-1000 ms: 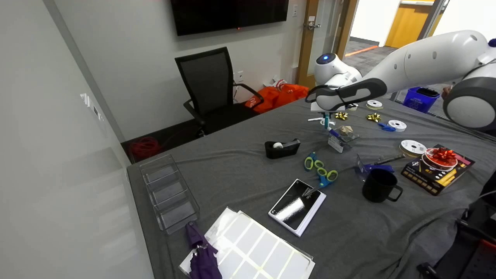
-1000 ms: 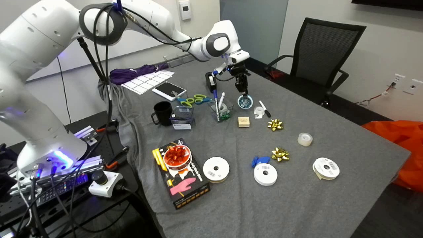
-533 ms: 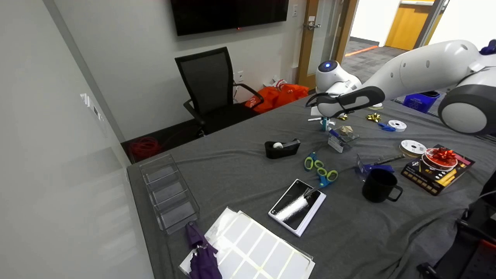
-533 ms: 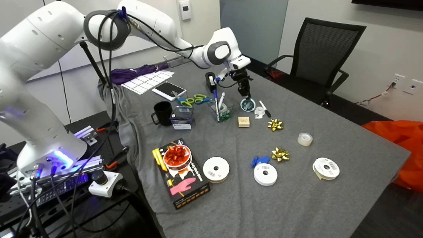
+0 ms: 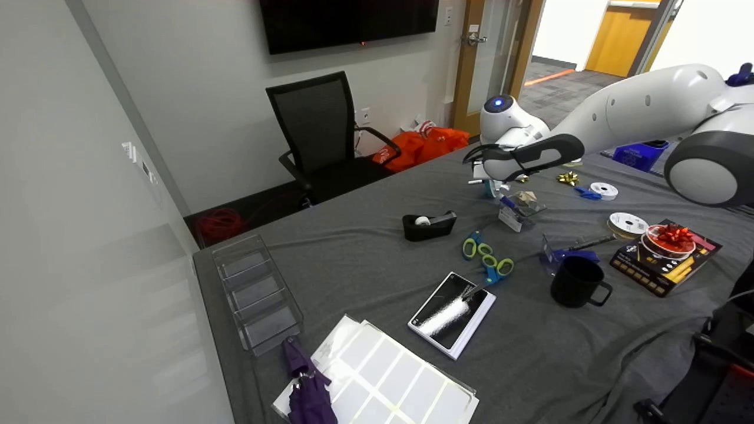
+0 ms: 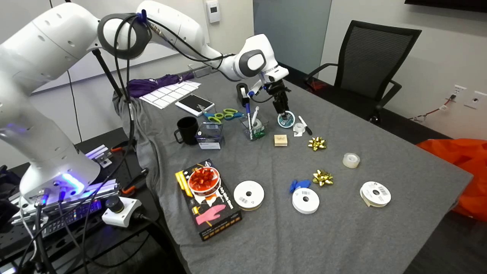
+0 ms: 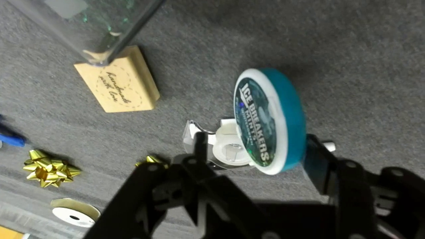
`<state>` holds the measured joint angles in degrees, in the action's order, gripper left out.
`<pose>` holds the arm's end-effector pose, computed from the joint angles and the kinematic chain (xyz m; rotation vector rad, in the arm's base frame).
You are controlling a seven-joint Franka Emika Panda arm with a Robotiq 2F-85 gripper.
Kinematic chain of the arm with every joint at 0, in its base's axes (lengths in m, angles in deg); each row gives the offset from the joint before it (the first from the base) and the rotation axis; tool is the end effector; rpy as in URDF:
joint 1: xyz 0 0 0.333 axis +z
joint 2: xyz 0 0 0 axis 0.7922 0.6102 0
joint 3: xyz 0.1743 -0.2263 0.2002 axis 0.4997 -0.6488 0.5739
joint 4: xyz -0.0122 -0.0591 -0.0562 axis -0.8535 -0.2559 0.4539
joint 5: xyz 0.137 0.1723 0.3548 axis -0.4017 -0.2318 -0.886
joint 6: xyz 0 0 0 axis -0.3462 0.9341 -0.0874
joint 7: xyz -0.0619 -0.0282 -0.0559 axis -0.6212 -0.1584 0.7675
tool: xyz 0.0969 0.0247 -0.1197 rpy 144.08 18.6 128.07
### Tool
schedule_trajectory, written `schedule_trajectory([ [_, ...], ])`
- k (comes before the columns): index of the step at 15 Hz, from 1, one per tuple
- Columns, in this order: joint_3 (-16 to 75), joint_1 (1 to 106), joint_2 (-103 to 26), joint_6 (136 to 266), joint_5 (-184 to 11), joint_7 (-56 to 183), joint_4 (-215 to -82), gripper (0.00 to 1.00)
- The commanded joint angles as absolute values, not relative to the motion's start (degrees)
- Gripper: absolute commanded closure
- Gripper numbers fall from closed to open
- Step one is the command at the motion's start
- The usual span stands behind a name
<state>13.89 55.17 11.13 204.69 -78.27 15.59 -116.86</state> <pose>0.8395 -0.1596 0.1160 2.5144 -1.1364 0.5021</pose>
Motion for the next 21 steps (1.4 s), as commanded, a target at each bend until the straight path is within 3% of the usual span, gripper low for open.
schedule_trajectory([
  [1,15.39,54.74,7.25,207.5,-78.05,19.82,-121.27,0.01],
  [9,22.07,51.79,-7.2,214.46,-82.41,37.59,-136.33,0.0],
  [21,38.38,35.54,-24.17,207.53,-100.2,85.4,-157.57,0.0],
])
